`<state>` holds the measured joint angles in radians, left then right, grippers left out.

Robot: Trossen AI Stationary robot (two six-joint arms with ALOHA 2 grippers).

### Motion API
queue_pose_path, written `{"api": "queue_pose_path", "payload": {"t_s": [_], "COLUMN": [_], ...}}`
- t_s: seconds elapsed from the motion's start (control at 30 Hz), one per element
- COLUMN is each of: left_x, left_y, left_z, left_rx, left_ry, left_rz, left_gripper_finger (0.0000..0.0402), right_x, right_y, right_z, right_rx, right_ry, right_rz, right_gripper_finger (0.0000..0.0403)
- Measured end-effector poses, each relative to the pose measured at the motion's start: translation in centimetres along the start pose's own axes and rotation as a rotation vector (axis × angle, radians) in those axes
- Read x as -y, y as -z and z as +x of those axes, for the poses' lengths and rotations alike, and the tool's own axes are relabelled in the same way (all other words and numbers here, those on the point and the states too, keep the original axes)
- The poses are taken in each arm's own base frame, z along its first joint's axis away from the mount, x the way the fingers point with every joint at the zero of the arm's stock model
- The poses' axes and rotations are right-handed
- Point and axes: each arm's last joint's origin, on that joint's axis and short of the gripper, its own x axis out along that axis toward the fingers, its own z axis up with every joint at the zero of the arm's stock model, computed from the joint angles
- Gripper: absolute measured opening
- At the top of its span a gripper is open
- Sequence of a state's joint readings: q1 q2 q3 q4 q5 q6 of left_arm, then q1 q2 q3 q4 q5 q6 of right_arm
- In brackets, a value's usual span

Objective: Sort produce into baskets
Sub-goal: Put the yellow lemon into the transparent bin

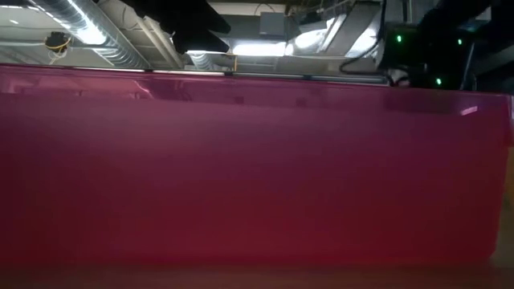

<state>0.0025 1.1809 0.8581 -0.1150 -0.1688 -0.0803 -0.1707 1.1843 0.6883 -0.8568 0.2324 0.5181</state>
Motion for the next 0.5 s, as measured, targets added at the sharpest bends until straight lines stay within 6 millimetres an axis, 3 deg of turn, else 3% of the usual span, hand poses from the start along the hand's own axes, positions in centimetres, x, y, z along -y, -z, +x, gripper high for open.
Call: {"api": "queue_pose_path", "payload": {"t_s": [0.27,0.5], "left_x": [-0.1,-0.4], "left_y": [0.0,-0.4], "left_z": [0.0,-1.4], "left_rx": [0.002,0.02], "left_ry": [-0.034,-0.058], "left_rz": [0.002,0.006], "left_gripper_finger": [0.0283,0.0283], "right_x": [0.4,0.0], "right_y": [-1.7,-2.5], "right_z": [-4.5,-5.9], "right_rx": [0.16,0.309], "right_ry": [-0.037,-0.141], "right_rz": [0.012,0.016], "right_gripper_finger": [0.028,0.028]}}
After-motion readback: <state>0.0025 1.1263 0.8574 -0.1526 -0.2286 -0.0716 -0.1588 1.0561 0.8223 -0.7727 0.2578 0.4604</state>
